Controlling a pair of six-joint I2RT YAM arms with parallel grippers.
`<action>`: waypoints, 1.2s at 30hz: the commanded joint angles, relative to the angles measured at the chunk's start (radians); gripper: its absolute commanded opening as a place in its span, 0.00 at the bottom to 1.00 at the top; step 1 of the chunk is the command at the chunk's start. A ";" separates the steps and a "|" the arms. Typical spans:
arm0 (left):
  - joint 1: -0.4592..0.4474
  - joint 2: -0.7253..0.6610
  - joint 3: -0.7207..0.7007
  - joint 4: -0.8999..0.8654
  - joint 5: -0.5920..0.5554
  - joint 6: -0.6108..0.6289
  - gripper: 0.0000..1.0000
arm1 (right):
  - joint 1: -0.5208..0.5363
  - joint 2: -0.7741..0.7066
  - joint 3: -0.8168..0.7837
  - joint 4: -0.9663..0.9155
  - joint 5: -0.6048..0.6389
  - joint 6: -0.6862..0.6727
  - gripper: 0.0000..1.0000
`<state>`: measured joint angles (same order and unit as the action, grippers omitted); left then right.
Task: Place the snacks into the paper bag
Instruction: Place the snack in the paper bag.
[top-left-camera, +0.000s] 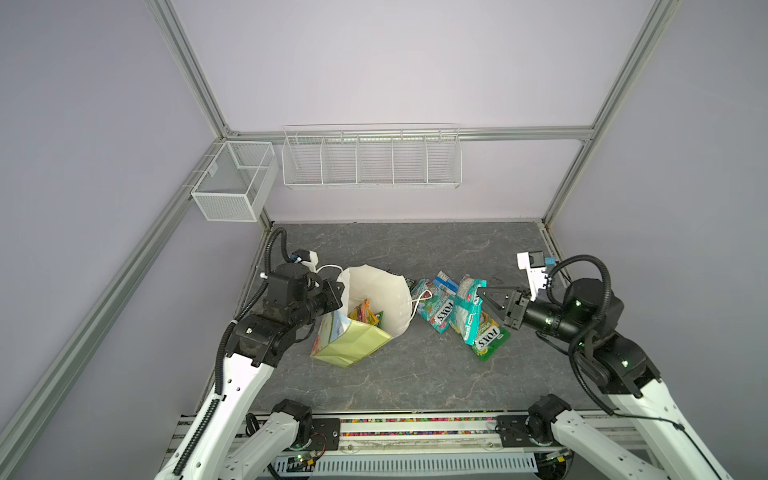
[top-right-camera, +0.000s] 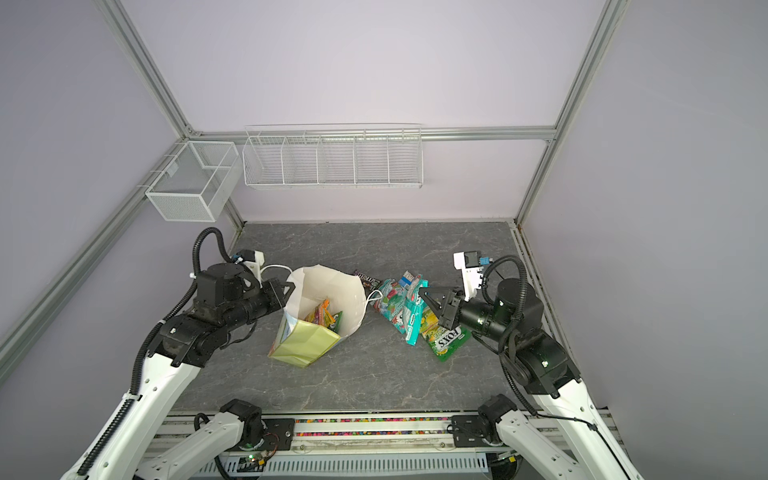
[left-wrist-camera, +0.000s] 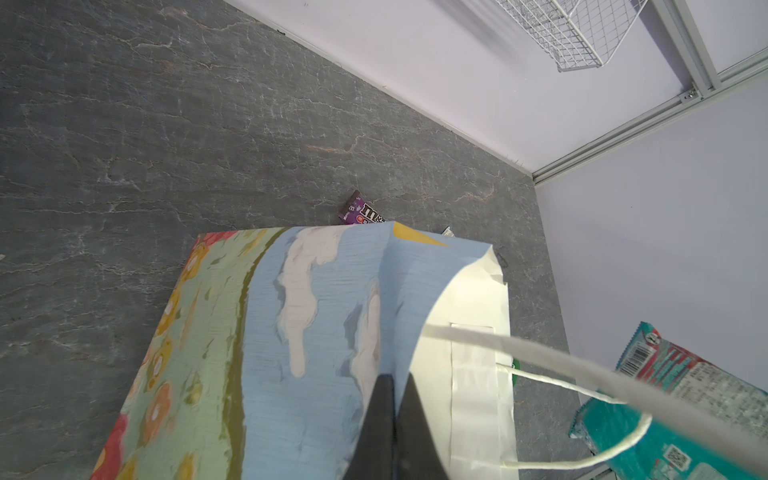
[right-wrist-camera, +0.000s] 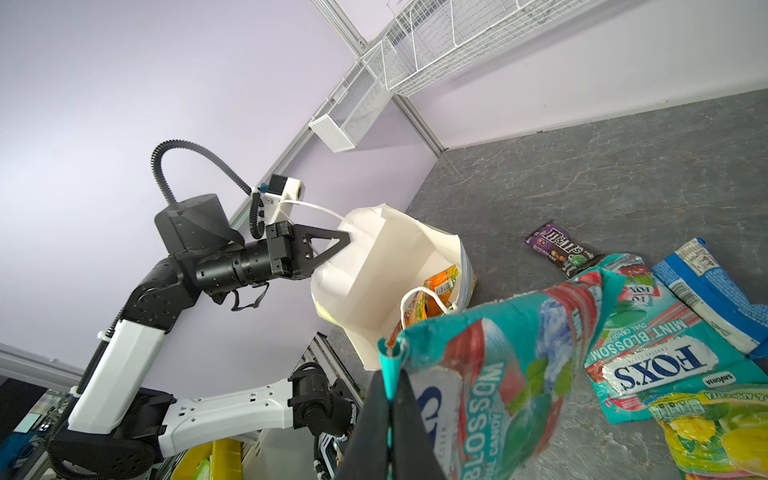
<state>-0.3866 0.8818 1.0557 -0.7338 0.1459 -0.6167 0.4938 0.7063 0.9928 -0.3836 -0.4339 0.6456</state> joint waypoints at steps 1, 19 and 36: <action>-0.003 -0.006 0.031 -0.013 -0.014 0.011 0.00 | 0.006 0.007 0.053 0.071 -0.032 -0.020 0.06; -0.004 -0.007 0.026 -0.006 -0.007 0.007 0.00 | 0.014 0.060 0.145 0.125 -0.083 0.007 0.07; -0.004 -0.015 0.024 -0.004 -0.008 0.006 0.00 | 0.062 0.130 0.206 0.174 -0.101 0.017 0.07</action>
<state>-0.3866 0.8806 1.0557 -0.7338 0.1432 -0.6167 0.5400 0.8307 1.1625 -0.2955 -0.5182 0.6559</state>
